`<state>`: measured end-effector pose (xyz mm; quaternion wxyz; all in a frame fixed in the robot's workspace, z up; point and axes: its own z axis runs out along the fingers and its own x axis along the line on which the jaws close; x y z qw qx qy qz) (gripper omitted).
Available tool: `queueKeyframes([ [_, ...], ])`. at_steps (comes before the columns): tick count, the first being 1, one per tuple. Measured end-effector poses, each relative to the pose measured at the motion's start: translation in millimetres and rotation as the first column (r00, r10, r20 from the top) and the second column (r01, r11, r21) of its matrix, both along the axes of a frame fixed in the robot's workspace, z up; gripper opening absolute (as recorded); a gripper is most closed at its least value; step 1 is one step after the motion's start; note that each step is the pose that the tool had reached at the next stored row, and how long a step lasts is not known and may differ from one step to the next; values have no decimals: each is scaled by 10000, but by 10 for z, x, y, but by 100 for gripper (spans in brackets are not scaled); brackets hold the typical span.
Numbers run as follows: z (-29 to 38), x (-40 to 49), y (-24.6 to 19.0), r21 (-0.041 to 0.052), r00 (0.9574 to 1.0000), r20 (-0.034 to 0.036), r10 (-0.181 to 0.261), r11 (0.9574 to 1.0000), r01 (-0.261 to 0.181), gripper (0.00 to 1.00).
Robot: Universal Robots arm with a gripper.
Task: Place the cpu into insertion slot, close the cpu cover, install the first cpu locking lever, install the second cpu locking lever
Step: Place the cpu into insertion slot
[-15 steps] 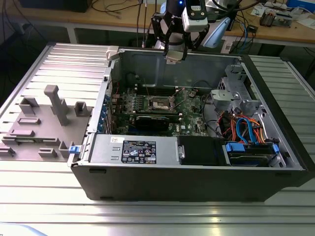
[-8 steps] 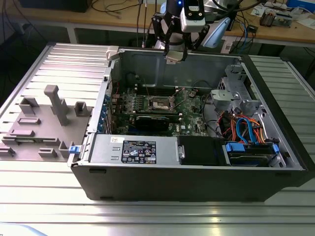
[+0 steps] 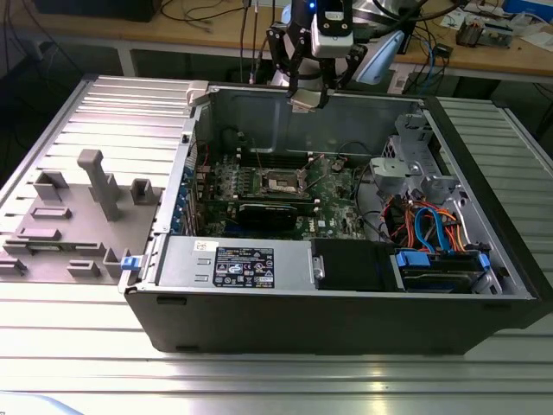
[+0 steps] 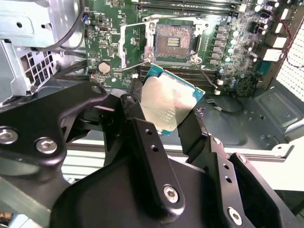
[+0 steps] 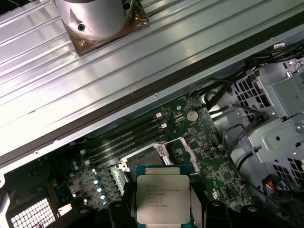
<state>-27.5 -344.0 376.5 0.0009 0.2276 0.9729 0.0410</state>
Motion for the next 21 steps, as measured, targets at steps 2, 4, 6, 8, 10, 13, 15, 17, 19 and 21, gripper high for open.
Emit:
queueKeyframes([
  [2, -1, -1, 0, 0, 9999, -1, -117, 9999, 117, 54],
  [4, -2, -1, 0, 0, 9997, -1, -227, 9997, 227, 54],
  [6, -2, -1, 0, 1, 9996, 0, -287, 9996, 287, 54],
  [8, -2, -1, 0, 0, 9995, 0, -311, 9995, 311, 54],
  [10, -2, -1, 0, 1, 9995, 0, -312, 9995, 312, 54],
  [13, -2, -1, 0, 1, 9995, 0, -313, 9995, 313, 54],
  [15, -2, -1, 0, 1, 9995, 0, -314, 9995, 314, 54],
  [17, -2, -1, 0, 0, 9995, 0, -315, 9995, 315, 54],
  [19, -2, -1, 0, 1, 9995, 0, -321, 9995, 321, 54],
  [21, -3, -1, 0, -8, 9990, 1, -456, 9990, 456, 54],
])
